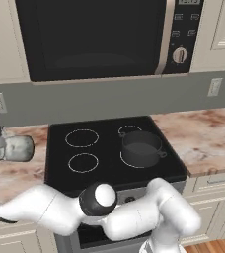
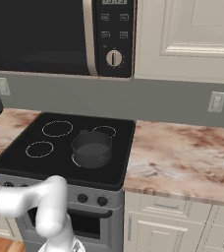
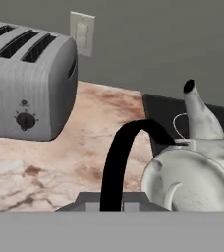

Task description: Pick the kettle from the counter and place it on a stove burner. Then turn the burner on.

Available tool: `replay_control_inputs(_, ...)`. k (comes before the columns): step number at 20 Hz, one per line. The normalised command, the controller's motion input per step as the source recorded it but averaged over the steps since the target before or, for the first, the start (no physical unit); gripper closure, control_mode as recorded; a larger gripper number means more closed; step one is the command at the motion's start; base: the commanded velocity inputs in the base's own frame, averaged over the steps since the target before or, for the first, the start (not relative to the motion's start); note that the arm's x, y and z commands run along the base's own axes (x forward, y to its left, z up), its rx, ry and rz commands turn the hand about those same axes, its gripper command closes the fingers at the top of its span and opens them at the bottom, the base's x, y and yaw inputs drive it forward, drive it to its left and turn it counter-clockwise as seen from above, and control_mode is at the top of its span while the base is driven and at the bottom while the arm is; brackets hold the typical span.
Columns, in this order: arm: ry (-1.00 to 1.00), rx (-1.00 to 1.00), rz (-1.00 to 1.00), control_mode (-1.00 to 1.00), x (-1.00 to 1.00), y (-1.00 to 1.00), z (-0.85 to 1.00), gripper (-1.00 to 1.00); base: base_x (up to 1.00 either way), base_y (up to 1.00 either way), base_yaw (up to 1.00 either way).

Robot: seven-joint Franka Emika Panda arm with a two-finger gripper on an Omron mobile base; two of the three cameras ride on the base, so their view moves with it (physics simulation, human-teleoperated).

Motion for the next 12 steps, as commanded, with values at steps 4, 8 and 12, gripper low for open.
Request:
replay_control_inputs(4, -0.17, 0.09, -0.01, -1.0, -0.27, -1.0, 0.11, 1.0, 0.0, 0.0, 0.0)
replay_control_inputs(8, -0.15, 0.21, 0.0, -1.0, -0.02, -1.0, 0.25, 1.0, 0.0, 0.0, 0.0)
replay_control_inputs(12, -0.11, 0.24, 0.0, -1.0, -0.02, -1.0, 0.32, 1.0, 0.0, 0.0, 0.0)
